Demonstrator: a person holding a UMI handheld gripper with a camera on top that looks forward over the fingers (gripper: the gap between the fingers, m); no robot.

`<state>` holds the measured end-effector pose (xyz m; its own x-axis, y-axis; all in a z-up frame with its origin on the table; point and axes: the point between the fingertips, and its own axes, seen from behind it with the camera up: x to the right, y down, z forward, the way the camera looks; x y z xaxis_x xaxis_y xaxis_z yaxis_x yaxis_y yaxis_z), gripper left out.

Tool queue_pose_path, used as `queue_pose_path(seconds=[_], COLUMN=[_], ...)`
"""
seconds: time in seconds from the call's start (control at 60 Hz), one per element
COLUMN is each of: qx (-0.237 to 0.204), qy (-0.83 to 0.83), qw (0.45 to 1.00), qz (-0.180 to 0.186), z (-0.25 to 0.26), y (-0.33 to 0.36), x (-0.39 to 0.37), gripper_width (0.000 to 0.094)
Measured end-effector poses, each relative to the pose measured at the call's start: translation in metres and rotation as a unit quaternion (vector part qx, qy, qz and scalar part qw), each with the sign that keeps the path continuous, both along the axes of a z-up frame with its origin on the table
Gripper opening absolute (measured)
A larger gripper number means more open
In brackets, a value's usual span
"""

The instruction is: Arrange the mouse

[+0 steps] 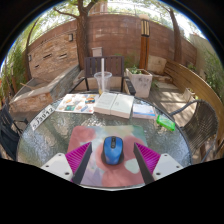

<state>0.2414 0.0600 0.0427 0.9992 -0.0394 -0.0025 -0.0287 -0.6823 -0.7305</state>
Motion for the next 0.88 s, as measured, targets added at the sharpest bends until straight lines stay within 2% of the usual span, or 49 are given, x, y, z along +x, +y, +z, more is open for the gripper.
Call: queue_pose_path(seconds=[0.167,0.383,0.6,0.883], qx=[0.026,0.057,0.065,0.079], qy=[-0.022,-0.046,-0.051,-0.065], qw=[0.999,0.997,0.996,0.994], qz=[0.006,-0.012,-0.031,-0.029], z=[0.066,0.136,0.166,0.186], y=[-0.062,-0.174,-0.266,-0.305], x=[-0.018,-0.044,-0.066,-0.08], gripper_width=[0.0859,0.0849,0.085,0.0847])
